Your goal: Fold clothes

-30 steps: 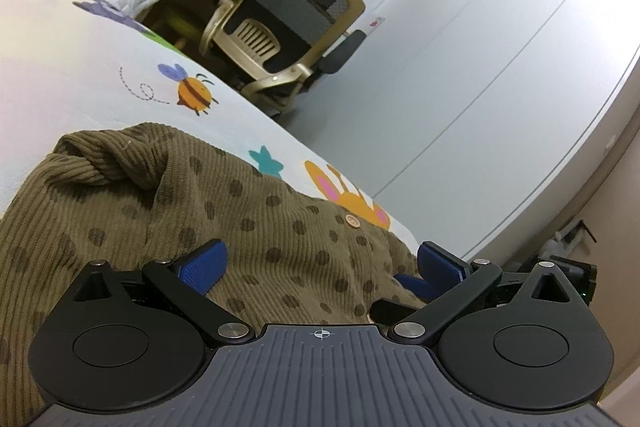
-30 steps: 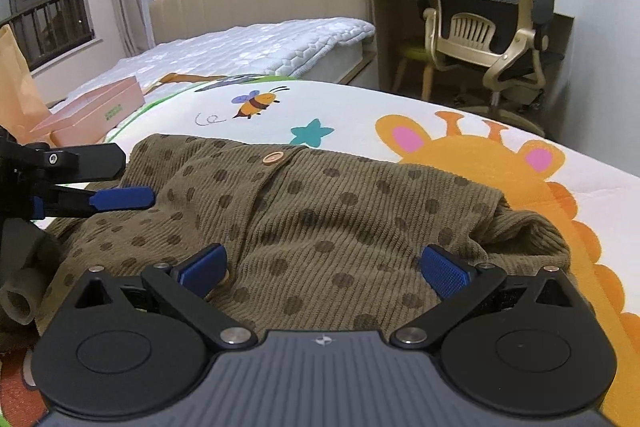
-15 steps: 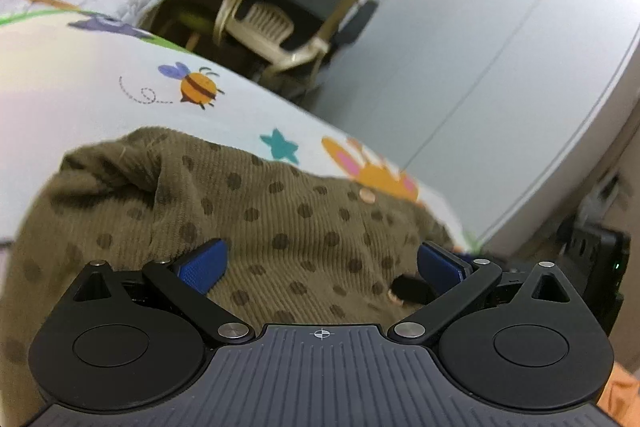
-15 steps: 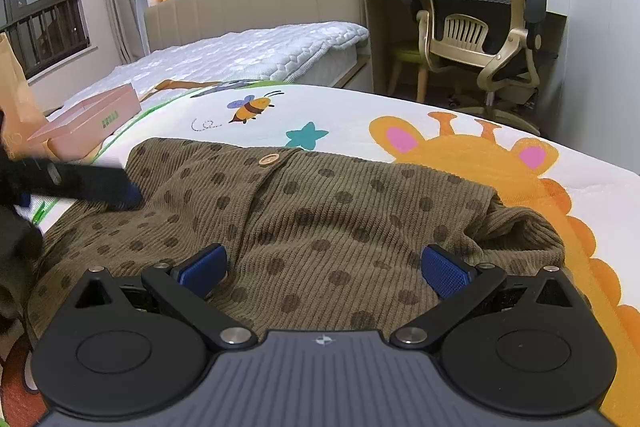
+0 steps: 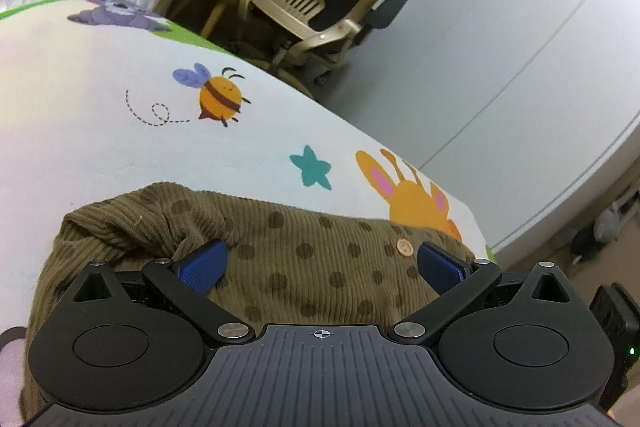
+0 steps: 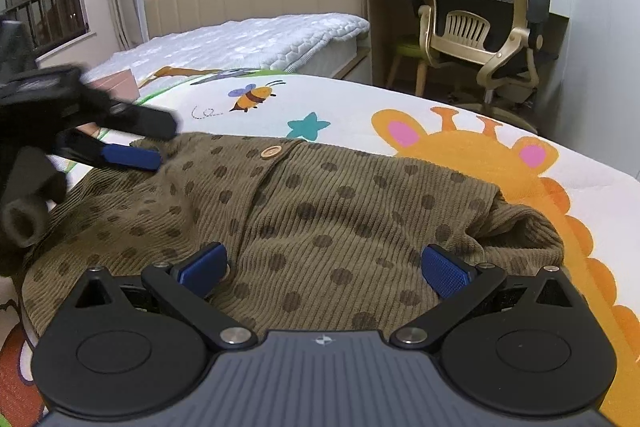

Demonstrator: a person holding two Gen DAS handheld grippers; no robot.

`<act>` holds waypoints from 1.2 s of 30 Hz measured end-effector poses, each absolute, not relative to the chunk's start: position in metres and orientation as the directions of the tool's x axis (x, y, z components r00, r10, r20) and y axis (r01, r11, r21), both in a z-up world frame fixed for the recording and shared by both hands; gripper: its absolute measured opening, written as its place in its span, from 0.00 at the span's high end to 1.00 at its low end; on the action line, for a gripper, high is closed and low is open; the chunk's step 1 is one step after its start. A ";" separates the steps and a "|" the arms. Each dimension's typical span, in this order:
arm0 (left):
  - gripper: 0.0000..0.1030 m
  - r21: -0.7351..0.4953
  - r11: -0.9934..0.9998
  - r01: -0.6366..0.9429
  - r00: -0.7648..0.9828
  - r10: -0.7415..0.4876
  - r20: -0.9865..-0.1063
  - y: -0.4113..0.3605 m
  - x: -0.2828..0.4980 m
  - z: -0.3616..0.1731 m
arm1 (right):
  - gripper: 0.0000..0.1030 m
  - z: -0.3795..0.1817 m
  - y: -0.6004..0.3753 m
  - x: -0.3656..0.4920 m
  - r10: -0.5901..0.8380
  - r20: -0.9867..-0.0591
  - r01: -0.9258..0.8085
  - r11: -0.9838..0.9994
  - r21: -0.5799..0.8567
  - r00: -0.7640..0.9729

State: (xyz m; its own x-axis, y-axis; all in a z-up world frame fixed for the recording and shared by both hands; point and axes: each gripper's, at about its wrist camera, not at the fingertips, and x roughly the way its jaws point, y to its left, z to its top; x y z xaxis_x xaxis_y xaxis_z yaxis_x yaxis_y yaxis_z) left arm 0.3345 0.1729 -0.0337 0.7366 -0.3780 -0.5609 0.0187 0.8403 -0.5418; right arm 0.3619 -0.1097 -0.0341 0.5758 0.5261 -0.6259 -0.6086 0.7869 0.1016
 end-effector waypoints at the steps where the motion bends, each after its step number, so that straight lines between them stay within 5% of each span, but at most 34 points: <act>1: 0.00 -0.518 0.855 0.025 0.736 -0.366 -0.569 0.170 0.327 -0.029 | 0.00 -0.034 -0.110 0.362 0.530 -0.630 -0.616 0.781 0.101 0.568; 15: 0.00 0.013 0.981 0.195 0.679 -0.126 -0.723 0.108 0.192 -0.040 | 0.00 -0.005 -0.139 0.289 0.453 -0.627 -0.645 0.757 -0.105 0.634; 26: 0.00 -0.145 0.950 0.278 0.776 -0.311 -0.548 0.110 0.166 0.007 | 0.00 0.015 -0.149 0.283 0.399 -0.556 -0.556 0.819 -0.143 0.729; 30: 0.00 -0.181 0.936 0.302 0.793 -0.352 -0.497 0.100 0.189 0.006 | 0.00 0.006 -0.129 0.323 0.257 -0.556 -0.407 0.898 -0.163 0.791; 36: 0.00 -0.163 0.951 0.264 0.739 -0.308 -0.600 0.089 0.209 -0.024 | 0.00 -0.026 -0.154 0.354 0.224 -0.617 -0.358 0.928 -0.101 0.755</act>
